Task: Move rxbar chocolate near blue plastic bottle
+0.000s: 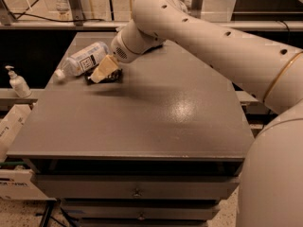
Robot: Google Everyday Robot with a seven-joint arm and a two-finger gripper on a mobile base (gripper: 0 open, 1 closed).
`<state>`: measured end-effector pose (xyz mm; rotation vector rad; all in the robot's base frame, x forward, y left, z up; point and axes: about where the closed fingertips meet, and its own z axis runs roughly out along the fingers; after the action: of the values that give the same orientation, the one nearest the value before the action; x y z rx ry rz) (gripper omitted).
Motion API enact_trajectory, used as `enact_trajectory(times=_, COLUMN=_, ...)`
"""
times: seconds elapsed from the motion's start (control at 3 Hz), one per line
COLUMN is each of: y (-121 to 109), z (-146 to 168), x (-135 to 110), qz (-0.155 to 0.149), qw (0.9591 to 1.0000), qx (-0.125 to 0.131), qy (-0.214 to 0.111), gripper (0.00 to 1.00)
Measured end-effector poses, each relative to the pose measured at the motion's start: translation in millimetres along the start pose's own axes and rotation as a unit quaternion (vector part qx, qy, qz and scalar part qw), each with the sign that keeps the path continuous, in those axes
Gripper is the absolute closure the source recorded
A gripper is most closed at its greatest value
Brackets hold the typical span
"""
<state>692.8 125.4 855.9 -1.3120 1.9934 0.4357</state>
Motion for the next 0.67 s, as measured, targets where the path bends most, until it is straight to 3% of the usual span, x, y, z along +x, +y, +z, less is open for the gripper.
enact_trajectory(times=0.67, y=-4.3, z=-34.4, x=28.8, qz=0.006, qw=0.9996, qx=0.004, qy=-0.028, gripper=0.0)
